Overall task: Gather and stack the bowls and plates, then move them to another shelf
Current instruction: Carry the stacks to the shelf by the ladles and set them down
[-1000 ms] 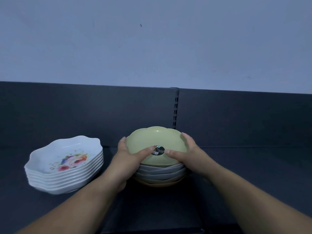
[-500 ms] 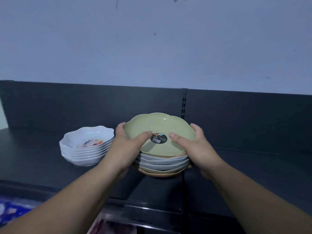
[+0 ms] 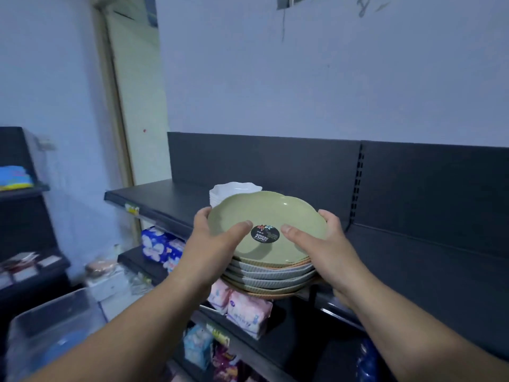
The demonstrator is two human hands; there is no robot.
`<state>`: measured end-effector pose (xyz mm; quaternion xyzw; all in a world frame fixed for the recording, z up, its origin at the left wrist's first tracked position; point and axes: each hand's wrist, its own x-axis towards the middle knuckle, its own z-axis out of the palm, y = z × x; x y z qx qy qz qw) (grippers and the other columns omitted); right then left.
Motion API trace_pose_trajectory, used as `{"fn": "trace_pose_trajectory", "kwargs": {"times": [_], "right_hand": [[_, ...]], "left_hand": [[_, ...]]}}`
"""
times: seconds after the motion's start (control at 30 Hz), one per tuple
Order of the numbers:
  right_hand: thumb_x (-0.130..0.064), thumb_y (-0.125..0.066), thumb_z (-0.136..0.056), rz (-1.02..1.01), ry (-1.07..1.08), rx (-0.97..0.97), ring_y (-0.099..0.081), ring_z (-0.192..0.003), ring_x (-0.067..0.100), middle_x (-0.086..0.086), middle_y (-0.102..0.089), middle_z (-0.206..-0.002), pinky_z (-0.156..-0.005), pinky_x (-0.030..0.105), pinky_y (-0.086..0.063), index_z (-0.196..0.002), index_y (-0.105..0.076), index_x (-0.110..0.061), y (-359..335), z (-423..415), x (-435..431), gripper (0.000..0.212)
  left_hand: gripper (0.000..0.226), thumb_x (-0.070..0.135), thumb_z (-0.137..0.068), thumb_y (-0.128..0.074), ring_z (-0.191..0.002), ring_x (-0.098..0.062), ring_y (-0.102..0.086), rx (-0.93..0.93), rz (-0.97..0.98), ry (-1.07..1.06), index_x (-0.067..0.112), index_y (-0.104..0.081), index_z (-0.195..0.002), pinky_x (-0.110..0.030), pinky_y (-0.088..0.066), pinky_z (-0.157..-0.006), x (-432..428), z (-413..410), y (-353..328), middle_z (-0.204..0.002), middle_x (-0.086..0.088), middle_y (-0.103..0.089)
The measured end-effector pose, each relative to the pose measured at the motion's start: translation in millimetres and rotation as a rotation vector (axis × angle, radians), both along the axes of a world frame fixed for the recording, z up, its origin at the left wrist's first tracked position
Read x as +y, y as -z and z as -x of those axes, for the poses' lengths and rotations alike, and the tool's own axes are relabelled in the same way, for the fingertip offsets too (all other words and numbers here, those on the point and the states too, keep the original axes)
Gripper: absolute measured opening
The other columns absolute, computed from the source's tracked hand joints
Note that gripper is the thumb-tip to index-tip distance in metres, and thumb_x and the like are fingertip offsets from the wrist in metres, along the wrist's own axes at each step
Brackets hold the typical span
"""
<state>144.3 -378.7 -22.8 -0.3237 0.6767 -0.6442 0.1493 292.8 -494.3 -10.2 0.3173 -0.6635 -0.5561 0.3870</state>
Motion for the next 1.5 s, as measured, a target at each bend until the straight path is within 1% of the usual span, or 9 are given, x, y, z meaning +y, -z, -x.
{"fn": "trace_pose_trajectory", "kwargs": {"times": [0.23, 0.4, 0.53, 0.63, 0.8, 0.97, 1.1, 1.27, 1.5], "right_hand": [[-0.054, -0.082, -0.057, 0.02, -0.259, -0.01, -0.064, -0.105, 0.01, -0.016, -0.064, -0.112, -0.095, 0.038, -0.051, -0.125, -0.039, -0.039, 7, -96, -44, 0.082], [-0.044, -0.084, -0.067, -0.013, -0.484, -0.025, -0.063, -0.104, 0.012, -0.012, -0.064, -0.114, -0.096, 0.039, -0.051, -0.127, -0.038, -0.035, 12, -203, -92, 0.076], [-0.059, -0.082, -0.053, -0.052, -0.643, -0.01, -0.063, -0.107, 0.014, -0.011, -0.063, -0.117, -0.098, 0.041, -0.05, -0.138, -0.036, -0.033, 18, -325, -129, 0.1], [-0.044, -0.083, -0.068, -0.082, -0.788, -0.002, -0.062, -0.105, 0.015, -0.01, -0.061, -0.114, -0.096, 0.039, -0.05, -0.136, -0.037, -0.03, 22, -428, -145, 0.082], [-0.041, -0.081, -0.073, -0.126, -0.976, -0.023, -0.06, -0.107, 0.015, -0.013, -0.058, -0.115, -0.098, 0.043, -0.05, -0.14, -0.033, -0.032, 36, -577, -170, 0.083], [-0.043, -0.079, -0.074, -0.162, -1.123, -0.041, -0.058, -0.106, 0.011, -0.014, -0.056, -0.116, -0.096, 0.036, -0.048, -0.144, -0.029, -0.033, 44, -711, -187, 0.087], [-0.041, -0.08, -0.074, -0.174, -1.211, -0.057, -0.06, -0.104, 0.011, -0.015, -0.057, -0.115, -0.096, 0.04, -0.05, -0.144, -0.029, -0.033, 49, -783, -205, 0.087], [-0.043, -0.079, -0.073, -0.183, -1.29, -0.063, -0.062, -0.105, 0.014, -0.014, -0.057, -0.117, -0.096, 0.042, -0.051, -0.141, -0.031, -0.037, 56, -844, -241, 0.084], [-0.041, -0.08, -0.074, -0.16, -1.382, -0.068, -0.063, -0.106, 0.014, -0.012, -0.06, -0.117, -0.096, 0.04, -0.052, -0.137, -0.035, -0.037, 60, -900, -331, 0.079]], "left_hand": [[0.056, 0.038, -0.076, -0.074, -0.095, -0.01, -0.062, 0.018, 0.005, -0.254, 0.038, -0.035, -0.116, -0.029, -0.051, -0.079, -4, -116, 5, -0.102, 0.016, -0.058], [0.072, 0.053, -0.056, -0.073, -0.096, -0.015, -0.067, 0.001, -0.039, -0.445, 0.038, -0.043, -0.119, -0.041, -0.054, -0.089, -15, -237, 15, -0.108, 0.009, -0.066], [0.08, 0.056, -0.052, -0.072, -0.099, -0.015, -0.065, -0.01, -0.045, -0.647, 0.04, -0.04, -0.124, -0.042, -0.052, -0.093, -16, -363, 20, -0.109, 0.01, -0.065], [0.088, 0.055, -0.055, -0.072, -0.101, -0.013, -0.064, -0.014, -0.079, -0.774, 0.039, -0.034, -0.133, -0.039, -0.051, -0.094, -11, -465, 26, -0.112, 0.011, -0.063], [0.076, 0.045, -0.073, -0.072, -0.098, -0.005, -0.058, -0.012, -0.083, -0.965, 0.037, -0.03, -0.135, -0.023, -0.045, -0.072, -1, -608, 39, -0.107, 0.016, -0.058], [0.07, 0.041, -0.075, -0.072, -0.095, -0.002, -0.055, -0.034, -0.065, -1.135, 0.033, -0.033, -0.133, -0.024, -0.044, -0.072, 5, -733, 44, -0.101, 0.02, -0.054], [0.078, 0.041, -0.073, -0.074, -0.103, -0.013, -0.058, -0.039, -0.075, -1.218, 0.03, -0.033, -0.138, -0.031, -0.047, -0.083, 0, -800, 49, -0.114, 0.009, -0.058], [0.067, 0.033, -0.079, -0.072, -0.092, -0.002, -0.057, 0.005, -0.075, -1.299, 0.03, -0.034, -0.134, -0.02, -0.043, -0.067, -25, -852, 58, -0.105, 0.014, -0.057], [0.068, 0.04, -0.073, -0.074, -0.096, -0.007, -0.06, 0.005, -0.07, -1.393, 0.033, -0.037, -0.129, -0.026, -0.046, -0.07, -104, -902, 66, -0.11, 0.011, -0.06]]}}
